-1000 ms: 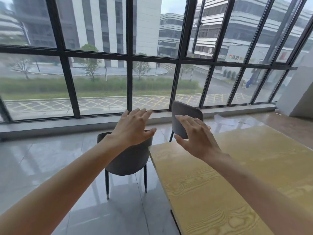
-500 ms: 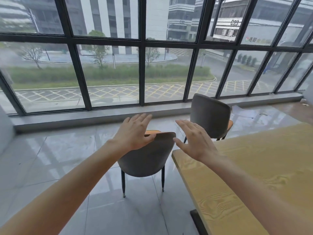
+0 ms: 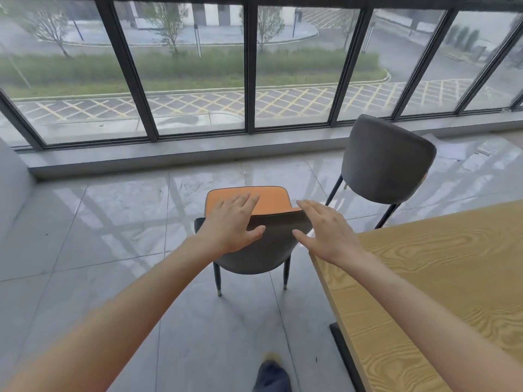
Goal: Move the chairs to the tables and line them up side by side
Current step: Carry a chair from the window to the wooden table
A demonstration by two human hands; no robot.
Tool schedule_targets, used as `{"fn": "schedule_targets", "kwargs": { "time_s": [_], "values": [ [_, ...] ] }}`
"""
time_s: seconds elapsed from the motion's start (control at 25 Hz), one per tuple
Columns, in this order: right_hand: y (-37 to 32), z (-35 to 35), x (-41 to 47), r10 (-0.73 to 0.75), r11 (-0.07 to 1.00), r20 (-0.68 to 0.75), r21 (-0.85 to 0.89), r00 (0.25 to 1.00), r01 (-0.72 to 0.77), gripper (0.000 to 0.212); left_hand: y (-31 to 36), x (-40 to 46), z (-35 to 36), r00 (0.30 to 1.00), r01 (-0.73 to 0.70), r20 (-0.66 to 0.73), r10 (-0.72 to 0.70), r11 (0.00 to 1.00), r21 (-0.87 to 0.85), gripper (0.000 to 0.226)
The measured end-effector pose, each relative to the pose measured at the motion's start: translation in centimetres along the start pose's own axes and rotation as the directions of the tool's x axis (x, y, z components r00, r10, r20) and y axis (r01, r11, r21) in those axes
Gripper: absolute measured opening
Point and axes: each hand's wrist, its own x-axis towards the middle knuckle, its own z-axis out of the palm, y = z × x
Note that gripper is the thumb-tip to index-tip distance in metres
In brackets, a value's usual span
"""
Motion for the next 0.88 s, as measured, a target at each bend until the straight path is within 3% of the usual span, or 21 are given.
{"fn": "schedule_targets", "kwargs": {
  "time_s": [0.44, 0.6, 0.88],
  "values": [
    [4.8, 7.9, 8.3, -0.11, 0.992, 0.237, -0.031, 0.965, 0.12, 0.068, -2.1, 7.2, 7.4, 0.974, 0.131, 0.19, -0.125, 0.991, -0.019, 0.078],
    [5.6, 9.6, 10.5, -0.172, 0.982, 0.207, -0.046, 0.963, 0.185, 0.06, -3.4, 8.1, 9.5, 0.975, 0.144, 0.166, -0.147, 0.989, 0.033, 0.072],
    [7.5, 9.9, 12.8, -0.423, 0.903, 0.085, -0.043, 0.902, 0.427, 0.053, -5.5, 9.9, 10.1, 0.983, 0.099, 0.155, -0.094, 0.995, -0.026, 0.059]
  ]
}}
